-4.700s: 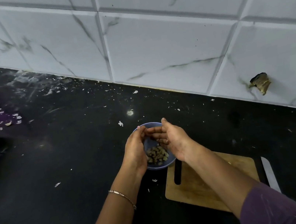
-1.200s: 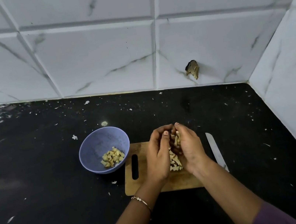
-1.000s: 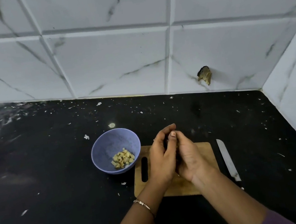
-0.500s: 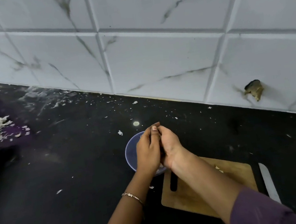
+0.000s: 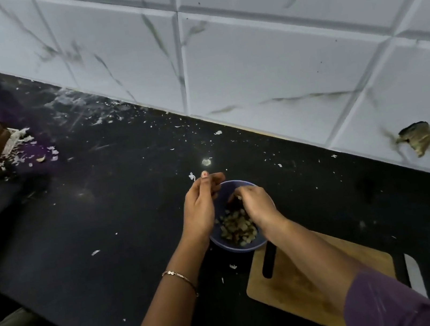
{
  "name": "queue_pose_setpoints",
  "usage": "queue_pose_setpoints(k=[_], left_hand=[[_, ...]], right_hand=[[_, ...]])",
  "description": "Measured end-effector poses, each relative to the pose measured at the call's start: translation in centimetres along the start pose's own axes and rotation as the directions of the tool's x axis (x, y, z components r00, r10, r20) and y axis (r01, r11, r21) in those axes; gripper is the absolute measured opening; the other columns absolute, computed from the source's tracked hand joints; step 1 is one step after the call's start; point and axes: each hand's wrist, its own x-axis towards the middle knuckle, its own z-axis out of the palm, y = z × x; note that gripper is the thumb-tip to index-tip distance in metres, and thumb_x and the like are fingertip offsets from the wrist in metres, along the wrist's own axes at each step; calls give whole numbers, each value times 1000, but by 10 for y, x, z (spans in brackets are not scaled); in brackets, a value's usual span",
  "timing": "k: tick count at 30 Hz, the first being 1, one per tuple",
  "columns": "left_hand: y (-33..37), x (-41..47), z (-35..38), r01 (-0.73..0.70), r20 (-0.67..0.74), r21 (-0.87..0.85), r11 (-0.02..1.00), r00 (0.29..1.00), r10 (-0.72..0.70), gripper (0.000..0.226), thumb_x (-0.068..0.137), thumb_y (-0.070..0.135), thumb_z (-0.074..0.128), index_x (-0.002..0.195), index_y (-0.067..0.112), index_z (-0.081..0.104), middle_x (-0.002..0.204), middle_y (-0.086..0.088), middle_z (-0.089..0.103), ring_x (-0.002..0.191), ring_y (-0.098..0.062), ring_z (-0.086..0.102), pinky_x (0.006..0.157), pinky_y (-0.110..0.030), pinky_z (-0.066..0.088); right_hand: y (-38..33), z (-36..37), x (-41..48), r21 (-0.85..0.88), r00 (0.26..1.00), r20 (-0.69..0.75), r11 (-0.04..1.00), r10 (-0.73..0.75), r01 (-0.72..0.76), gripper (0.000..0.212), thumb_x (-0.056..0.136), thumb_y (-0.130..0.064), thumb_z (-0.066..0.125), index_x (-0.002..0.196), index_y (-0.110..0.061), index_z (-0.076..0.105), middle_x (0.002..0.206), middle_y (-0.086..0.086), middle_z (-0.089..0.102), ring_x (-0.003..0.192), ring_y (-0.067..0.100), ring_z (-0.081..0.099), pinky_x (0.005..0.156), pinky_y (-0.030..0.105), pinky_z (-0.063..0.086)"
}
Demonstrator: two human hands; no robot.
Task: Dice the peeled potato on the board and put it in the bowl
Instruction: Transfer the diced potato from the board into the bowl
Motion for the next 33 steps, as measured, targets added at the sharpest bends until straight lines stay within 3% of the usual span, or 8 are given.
queue_pose_setpoints(k=[5,8,13,17,20,23,26,33], left_hand=[[3,-3,2,5,13,-10,1000,1000,-5,38,106,34,37,102,16,70,106,-1,73,105,-12,67,94,-27,50],[5,-6,2,4,22,-2,1000,1000,-4,37,106,34,38,102,17,70,107,0,73,105,-12,66,93,-25,50],[8,-10,2,3,31,-16,1000,1000,-3,39,105,36,38,108,15,69,109,1,73,104,-9,66,89,-20,49],[10,-16,0,19,35,-49,999,999,-17,37,106,33,38,112,11,68,109,0,71,103,-8,66,82,-17,51],[11,-19,-1,-5,2,-58,998,1000,5,34,107,26,37,106,12,69,102,1,73,97,-6,68,77,-16,52],[14,-20,-3,-8,-5,-66,998,1000,8,32,107,23,38,103,14,69,99,2,73,93,-5,69,74,-14,52],[16,-25,1,-4,36,-71,997,999,7,31,107,18,39,102,11,69,104,-5,73,100,-14,68,82,-21,53],[23,-52,32,23,171,-103,994,985,-5,30,106,16,41,110,3,67,108,-9,73,104,-18,69,89,-24,55]], right_hand=[[7,0,2,50,996,-5,995,-86,86,19,95,-10,56,99,-4,74,94,7,73,87,14,65,67,15,47],[10,0,4,76,992,-8,989,-129,129,22,99,-18,56,99,-6,74,96,7,74,95,18,68,76,20,50],[7,-5,2,341,994,93,940,-50,15,80,98,-67,22,101,-4,72,99,12,74,95,23,67,89,34,50],[9,-14,-1,489,964,251,871,-90,-46,105,88,-80,2,120,-5,68,117,15,71,117,28,61,106,40,41],[8,-17,-6,507,964,240,862,-111,-27,101,89,-79,3,121,-9,69,121,16,68,120,29,58,108,41,39],[2,-22,-13,506,972,189,862,-141,27,81,99,-66,17,121,-7,68,125,18,66,111,25,61,100,38,42],[-2,-34,-20,593,980,122,803,-157,55,66,104,-53,24,115,-6,68,120,17,68,104,23,64,94,34,45],[12,-60,-47,732,986,68,679,-151,53,75,100,-62,21,114,-7,69,111,14,72,110,25,64,99,36,46]])
